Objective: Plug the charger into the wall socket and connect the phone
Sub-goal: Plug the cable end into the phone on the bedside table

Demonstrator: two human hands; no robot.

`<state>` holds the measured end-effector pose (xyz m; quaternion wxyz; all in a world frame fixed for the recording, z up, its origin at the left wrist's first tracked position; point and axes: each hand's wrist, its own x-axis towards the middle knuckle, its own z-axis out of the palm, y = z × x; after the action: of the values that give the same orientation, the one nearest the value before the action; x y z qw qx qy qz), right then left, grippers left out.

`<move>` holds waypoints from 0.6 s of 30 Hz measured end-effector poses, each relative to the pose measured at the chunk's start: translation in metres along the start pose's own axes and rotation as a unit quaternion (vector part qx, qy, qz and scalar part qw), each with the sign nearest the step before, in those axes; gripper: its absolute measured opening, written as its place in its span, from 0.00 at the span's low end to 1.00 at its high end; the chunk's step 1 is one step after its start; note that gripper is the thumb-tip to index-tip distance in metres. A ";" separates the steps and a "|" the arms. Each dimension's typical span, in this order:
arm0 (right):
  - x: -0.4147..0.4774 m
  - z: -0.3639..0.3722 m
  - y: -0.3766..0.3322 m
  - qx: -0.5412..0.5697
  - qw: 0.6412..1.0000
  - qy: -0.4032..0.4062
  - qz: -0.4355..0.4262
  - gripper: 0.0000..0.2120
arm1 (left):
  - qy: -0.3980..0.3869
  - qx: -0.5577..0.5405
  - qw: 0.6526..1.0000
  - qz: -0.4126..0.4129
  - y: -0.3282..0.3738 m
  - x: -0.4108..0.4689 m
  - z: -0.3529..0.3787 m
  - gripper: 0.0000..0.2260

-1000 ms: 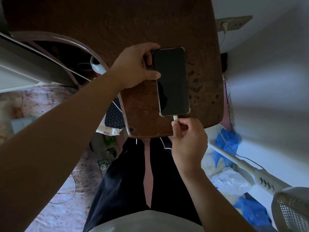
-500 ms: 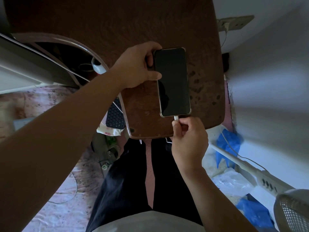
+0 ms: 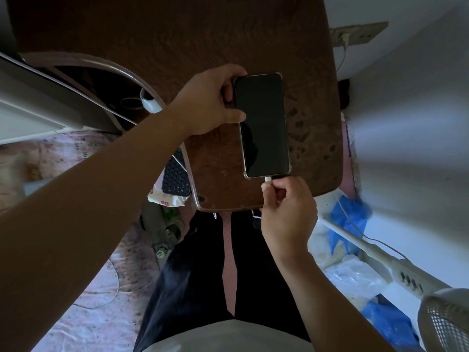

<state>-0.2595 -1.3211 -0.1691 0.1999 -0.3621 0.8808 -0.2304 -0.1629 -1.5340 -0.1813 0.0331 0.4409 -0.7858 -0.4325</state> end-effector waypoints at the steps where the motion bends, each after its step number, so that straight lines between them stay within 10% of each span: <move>1: 0.000 0.000 0.000 0.001 1.000 0.000 0.000 0.05 | 0.001 0.001 1.000 0.000 0.000 0.000 0.000 0.30; 18: 0.006 -0.007 0.002 -0.007 0.999 -0.024 -0.027 0.05 | 0.001 -0.007 1.000 0.008 -0.004 0.000 0.000 0.31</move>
<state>-0.2681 -1.3221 -0.1659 0.2123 -0.3927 0.8672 -0.2209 -0.1606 -1.5351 -0.1844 0.0406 0.4345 -0.7862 -0.4375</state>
